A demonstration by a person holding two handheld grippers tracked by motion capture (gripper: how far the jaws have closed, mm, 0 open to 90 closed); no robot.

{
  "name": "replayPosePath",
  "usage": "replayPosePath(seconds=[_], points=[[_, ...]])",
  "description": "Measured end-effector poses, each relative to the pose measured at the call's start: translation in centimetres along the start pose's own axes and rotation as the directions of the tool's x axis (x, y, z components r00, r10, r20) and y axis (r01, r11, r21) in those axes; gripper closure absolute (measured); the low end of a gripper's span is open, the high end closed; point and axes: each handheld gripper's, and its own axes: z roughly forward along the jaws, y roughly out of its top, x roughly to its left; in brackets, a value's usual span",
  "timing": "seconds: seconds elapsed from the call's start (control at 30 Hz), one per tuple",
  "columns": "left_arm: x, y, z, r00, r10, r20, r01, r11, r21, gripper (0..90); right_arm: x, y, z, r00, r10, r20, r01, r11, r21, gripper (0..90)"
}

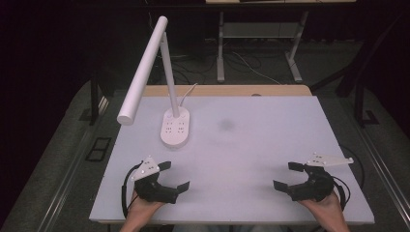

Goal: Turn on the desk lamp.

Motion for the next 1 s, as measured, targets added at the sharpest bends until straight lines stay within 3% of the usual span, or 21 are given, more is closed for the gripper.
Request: replayPosePath(seconds=[0.5, 1.0], points=[[0.1, -0.1, -0.1, 0.9999, -0.008, -0.012, 0.008, 1.0, 0.0, 0.0, 0.3, 1.2, 0.1, 0.9997, -0.024, 0.003, 0.024, 0.999, 0.031, 0.6], [0.1, -0.1, -0.2, 0.9997, -0.012, -0.019, 0.012, 0.9999, -0.003, 0.0, 0.1, 4.2, 0.8, 0.9975, -0.067, -0.023, 0.068, 0.996, 0.056, 0.6]])
